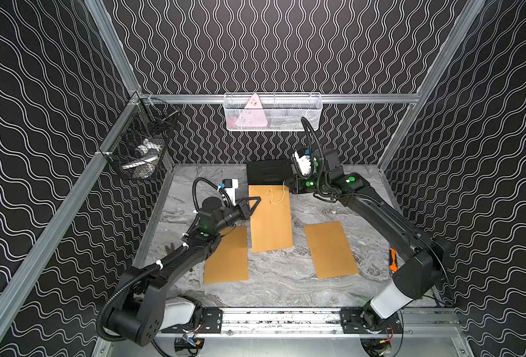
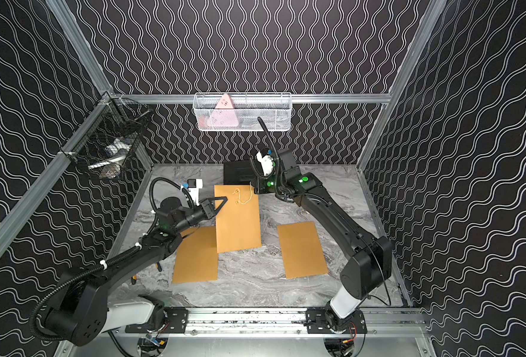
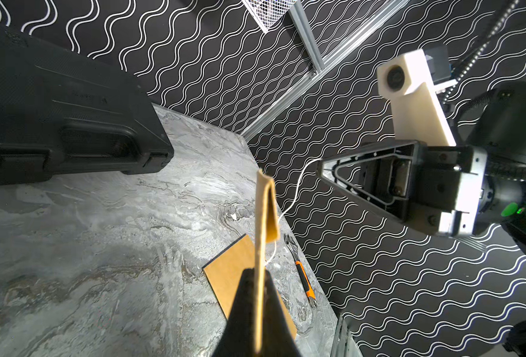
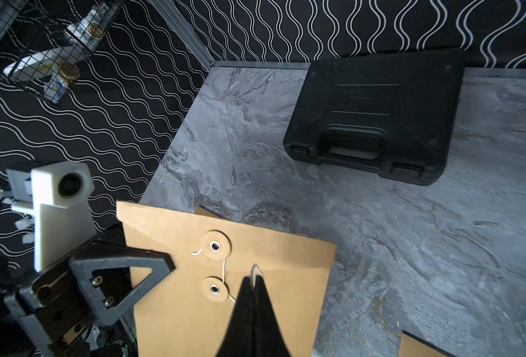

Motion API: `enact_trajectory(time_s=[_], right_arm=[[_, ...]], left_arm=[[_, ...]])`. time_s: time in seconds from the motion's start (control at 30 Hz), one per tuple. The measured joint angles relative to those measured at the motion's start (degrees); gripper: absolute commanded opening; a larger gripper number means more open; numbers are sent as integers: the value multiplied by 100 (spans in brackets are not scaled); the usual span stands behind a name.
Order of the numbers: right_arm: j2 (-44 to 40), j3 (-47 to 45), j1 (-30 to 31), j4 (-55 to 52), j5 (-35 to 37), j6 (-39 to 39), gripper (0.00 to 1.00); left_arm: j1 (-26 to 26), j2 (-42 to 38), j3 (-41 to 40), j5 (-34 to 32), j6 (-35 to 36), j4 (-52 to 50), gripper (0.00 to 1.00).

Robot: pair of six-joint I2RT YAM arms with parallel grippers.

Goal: Open the file bag

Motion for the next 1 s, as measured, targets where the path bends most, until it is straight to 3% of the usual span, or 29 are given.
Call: enact_trajectory(time_s=[0.5, 1.0], right_arm=[[612, 1043, 579, -229, -13, -59, 0], [1086, 1871, 1088, -459, 28, -168, 0]], left_arm=[[-474, 111, 46, -153, 66, -48, 0], [-595, 229, 46, -284, 68, -26, 0]])
